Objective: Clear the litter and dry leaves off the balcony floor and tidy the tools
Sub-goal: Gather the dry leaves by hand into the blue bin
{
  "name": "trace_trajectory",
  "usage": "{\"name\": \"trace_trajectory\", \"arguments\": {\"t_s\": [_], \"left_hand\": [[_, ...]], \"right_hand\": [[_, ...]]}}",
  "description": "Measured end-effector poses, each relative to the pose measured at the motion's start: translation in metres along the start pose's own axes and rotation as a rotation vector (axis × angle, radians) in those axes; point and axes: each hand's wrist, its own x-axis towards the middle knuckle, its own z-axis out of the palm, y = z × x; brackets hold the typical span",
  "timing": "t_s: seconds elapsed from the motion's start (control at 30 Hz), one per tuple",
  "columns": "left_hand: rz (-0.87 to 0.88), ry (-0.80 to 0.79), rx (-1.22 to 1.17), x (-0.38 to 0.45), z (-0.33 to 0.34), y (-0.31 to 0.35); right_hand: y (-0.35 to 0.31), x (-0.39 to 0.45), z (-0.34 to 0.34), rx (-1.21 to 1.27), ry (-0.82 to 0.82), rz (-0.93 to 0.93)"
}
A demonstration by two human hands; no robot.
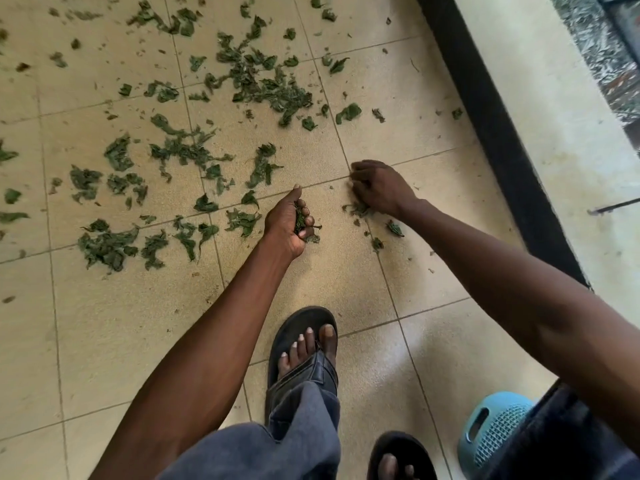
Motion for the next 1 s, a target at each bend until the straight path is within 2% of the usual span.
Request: {"name": "trace_trajectory", "arguments": {"t_s": [0.07, 0.17, 0.23, 0.3, 0.5, 0.57, 0.67, 0.73, 0.8, 0.83, 0.93, 1.0], "left_hand": [[-0.006, -0.008, 0.007, -0.002, 0.003, -0.003], [-0.011, -0.016, 0.008, -0.003, 0.007, -0.008], [-0.023, -0.028, 0.010, -0.005, 0.010, -0.013], [-0.035, -0.031, 0.025, -0.007, 0.012, -0.018], [-0.076, -0.026, 0.090, -0.012, 0.011, -0.037], [-0.090, -0.031, 0.114, -0.014, 0.012, -0.043], [-0.098, -0.052, 0.151, -0.013, 0.016, -0.051], [-0.080, -0.061, 0.174, -0.012, 0.022, -0.056], [-0.052, -0.068, 0.172, -0.013, 0.028, -0.058], [-0.050, -0.090, 0.155, -0.014, 0.031, -0.058], [-0.095, -0.164, 0.070, -0.014, 0.035, -0.054], [-0.094, -0.134, 0.072, -0.012, 0.036, -0.052]], "right_hand": [[0.002, -0.014, -0.007, 0.005, -0.137, 0.054], [-0.005, -0.036, -0.012, -0.045, -0.378, 0.030], [-0.012, -0.054, -0.007, -0.103, -0.411, -0.052], [-0.018, -0.073, 0.002, -0.193, -0.333, -0.177], [-0.022, -0.105, 0.006, -0.385, -0.239, -0.282], [-0.020, -0.099, 0.001, -0.231, -0.109, -0.078], [-0.029, -0.088, -0.013, 0.315, 0.186, 0.466], [-0.054, -0.086, -0.017, 0.537, 0.284, 0.549], [-0.088, -0.087, -0.014, 0.613, 0.250, 0.527], [-0.105, -0.088, -0.012, 0.602, 0.178, 0.508], [-0.131, -0.088, -0.001, 0.441, -0.028, 0.420], [-0.133, -0.090, 0.003, 0.395, 0.081, 0.410]]}}
